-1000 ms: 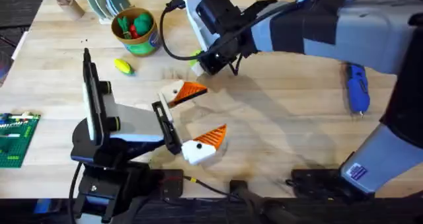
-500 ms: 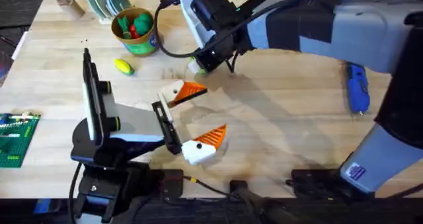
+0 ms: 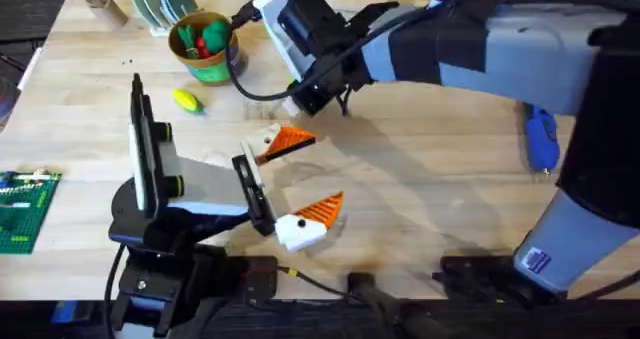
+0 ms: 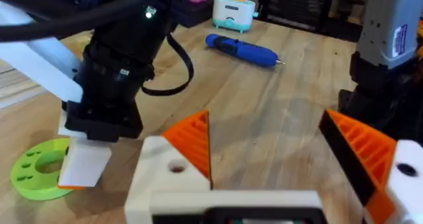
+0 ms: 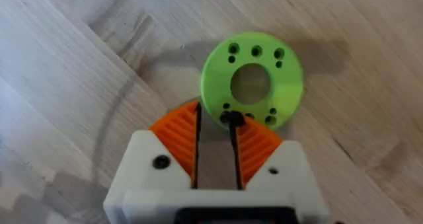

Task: Pick up the gripper from the table and insert it into the empty holder that is missing its gripper. Then pick up a screw, insert it into the mounting hole, and use the screwdriver to tighten it. Finally, clean up the table by picking up the vegetable and placing it into the bucket.

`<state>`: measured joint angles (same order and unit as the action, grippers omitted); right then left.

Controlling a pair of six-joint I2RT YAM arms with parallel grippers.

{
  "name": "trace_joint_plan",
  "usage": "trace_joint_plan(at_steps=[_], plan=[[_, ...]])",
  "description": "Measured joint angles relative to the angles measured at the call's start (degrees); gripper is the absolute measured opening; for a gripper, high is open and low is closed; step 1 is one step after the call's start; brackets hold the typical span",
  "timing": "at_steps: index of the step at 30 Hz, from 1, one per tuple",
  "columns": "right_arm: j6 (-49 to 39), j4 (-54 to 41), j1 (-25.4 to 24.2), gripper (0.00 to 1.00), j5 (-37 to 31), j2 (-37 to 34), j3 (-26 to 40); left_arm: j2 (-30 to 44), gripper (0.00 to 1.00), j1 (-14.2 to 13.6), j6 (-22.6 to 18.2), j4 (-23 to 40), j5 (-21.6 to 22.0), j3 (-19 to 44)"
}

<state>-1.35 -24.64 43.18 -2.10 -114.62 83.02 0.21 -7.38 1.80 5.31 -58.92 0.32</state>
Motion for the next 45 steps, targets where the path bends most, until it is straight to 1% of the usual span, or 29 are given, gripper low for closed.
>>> trace_joint_plan(at_steps=[3,9,17,19,20,37,45], plan=[[0.0,0.0,0.0,0.305,-0.2,0.0,0.0,0.0,0.993,0.0,0.0,0.0,0.0,0.0],[-0.2,0.1,0.0,0.162,-0.9,0.0,0.0,0.0,0.993,0.0,0.0,0.0,0.0,0.0],[-0.2,0.1,0.0,0.087,-1.1,0.0,0.1,0.0,0.993,0.0,0.0,0.0,0.0,0.0],[-0.2,0.2,0.0,0.021,-1.1,0.0,0.1,0.0,0.992,0.0,0.0,0.0,0.0,0.0],[-0.2,0.2,0.0,0.01,-1.1,0.0,0.1,0.0,0.993,0.0,0.0,0.0,0.0,0.0],[-0.2,-0.7,0.0,0.007,-1.3,0.0,0.5,0.0,0.993,0.0,0.0,0.0,0.0,0.0],[-0.2,-5.1,-0.6,0.007,-1.3,-0.6,4.9,0.0,0.993,0.0,0.0,0.0,0.0,0.0]])
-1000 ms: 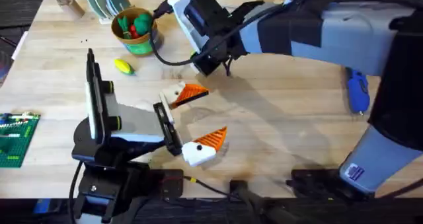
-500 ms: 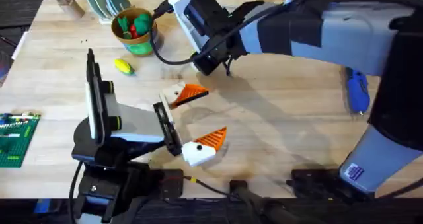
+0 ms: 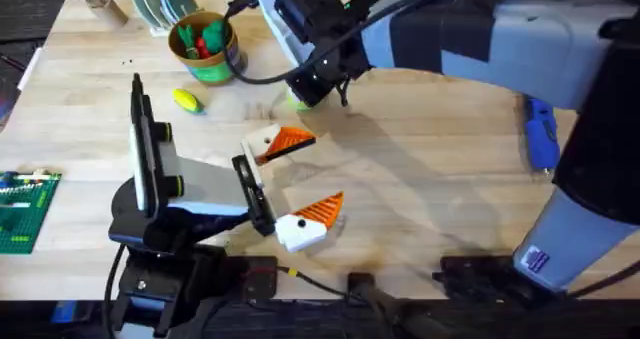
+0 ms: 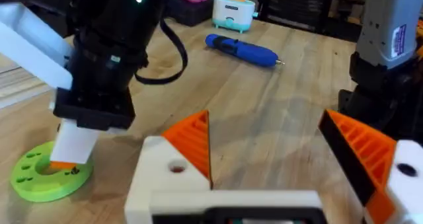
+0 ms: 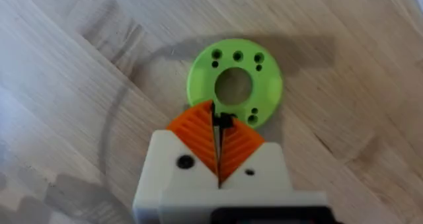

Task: Pick up the gripper from the table and insert it into the empty holder that is missing its gripper. Then pick up a screw, insert it into the mounting hole, and use the screwdriver to tighten it. Finally, clean up the table by picking up the vegetable and placing it into the bucket.

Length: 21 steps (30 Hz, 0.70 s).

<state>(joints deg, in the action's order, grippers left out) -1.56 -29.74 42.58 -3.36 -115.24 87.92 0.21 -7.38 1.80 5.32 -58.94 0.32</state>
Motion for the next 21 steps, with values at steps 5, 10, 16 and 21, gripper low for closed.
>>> trace_joint_plan(at_steps=[5,10,16,21], plan=[[-1.0,-2.0,-1.3,0.007,0.0,0.0,3.1,0.0,0.993,0.0,0.0,0.0,0.0,0.0],[-2.6,-6.5,-2.5,0.007,0.0,0.5,5.9,0.0,0.993,0.0,0.0,0.0,0.0,0.0],[-3.3,-11.4,-2.7,0.006,0.0,4.3,9.2,0.0,0.993,0.0,0.0,0.0,0.0,0.0],[-3.4,-15.5,-2.7,0.006,0.5,10.5,11.2,0.0,0.993,0.0,0.0,0.0,0.0,0.0]])
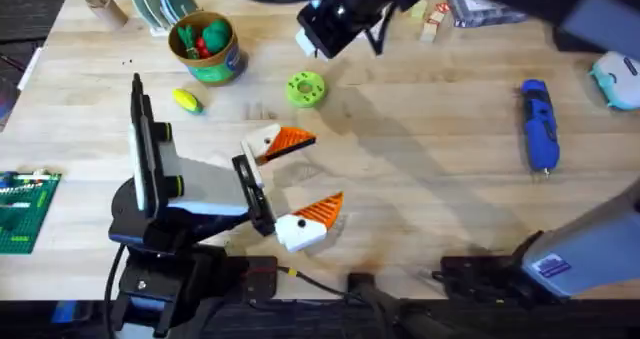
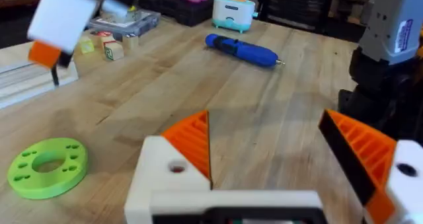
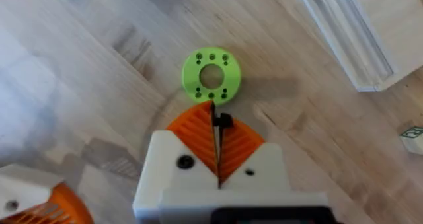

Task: Pick up the gripper from the table and insert it into the empty holder that is missing its gripper. Then pick up a screw, insert it into the mounting hole, and use the screwdriver to tighten it. Finally, clean up the table by picking up the vegetable and placing it into the bucket.

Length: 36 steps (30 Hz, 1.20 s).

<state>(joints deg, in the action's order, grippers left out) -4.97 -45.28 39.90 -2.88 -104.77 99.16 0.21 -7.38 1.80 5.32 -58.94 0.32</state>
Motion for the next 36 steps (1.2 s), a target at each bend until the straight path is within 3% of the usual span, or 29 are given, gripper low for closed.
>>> trace_joint_plan(at_steps=[8,14,19,36], plan=[[0.2,-5.0,0.2,0.006,10.7,10.4,0.6,0.0,0.993,0.0,0.0,0.0,0.0,0.0],[0.7,-6.7,4.4,0.006,16.3,11.0,1.0,0.0,0.992,0.0,0.0,0.0,0.0,0.0],[1.2,-7.7,8.3,0.006,17.9,10.5,1.0,0.0,0.992,0.0,0.0,0.0,0.0,0.0],[2.0,-10.9,13.8,0.006,18.9,9.6,1.0,0.0,0.993,0.0,0.0,0.0,0.0,0.0]])
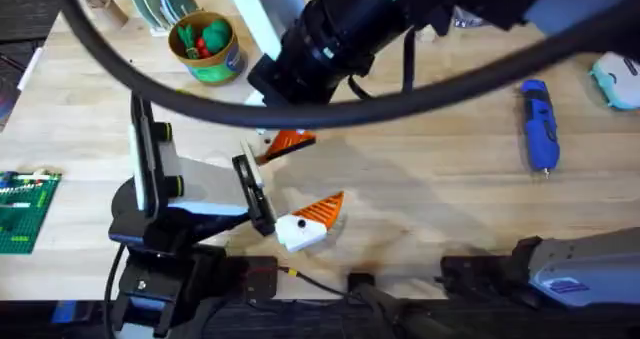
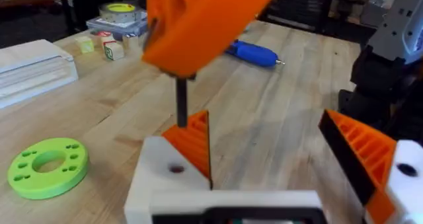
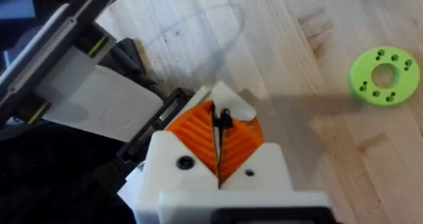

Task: Pick up the gripper from the table and insert it into the empty holder that is missing its gripper. Then pick up a screw, insert it into the mounting hole, and use the screwdriver to tighten it. Finally, clean up the table by picking up the vegetable and placing it into the bucket.

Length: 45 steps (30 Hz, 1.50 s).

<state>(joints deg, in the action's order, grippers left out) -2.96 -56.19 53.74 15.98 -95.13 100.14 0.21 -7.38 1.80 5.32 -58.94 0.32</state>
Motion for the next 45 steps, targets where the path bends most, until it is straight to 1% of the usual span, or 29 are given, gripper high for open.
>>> trace_joint_plan(at_steps=[6,22,45], plan=[[0.0,-1.3,0.0,0.006,0.0,-1.9,0.0,0.0,0.992,0.0,0.0,0.0,0.0,0.0],[0.0,-1.2,0.0,0.006,0.0,-4.0,0.0,0.0,0.993,0.0,0.2,0.0,0.0,0.0],[-0.3,-1.4,0.2,0.006,-1.4,-4.2,0.0,0.0,0.993,0.0,0.2,0.0,0.0,0.0]])
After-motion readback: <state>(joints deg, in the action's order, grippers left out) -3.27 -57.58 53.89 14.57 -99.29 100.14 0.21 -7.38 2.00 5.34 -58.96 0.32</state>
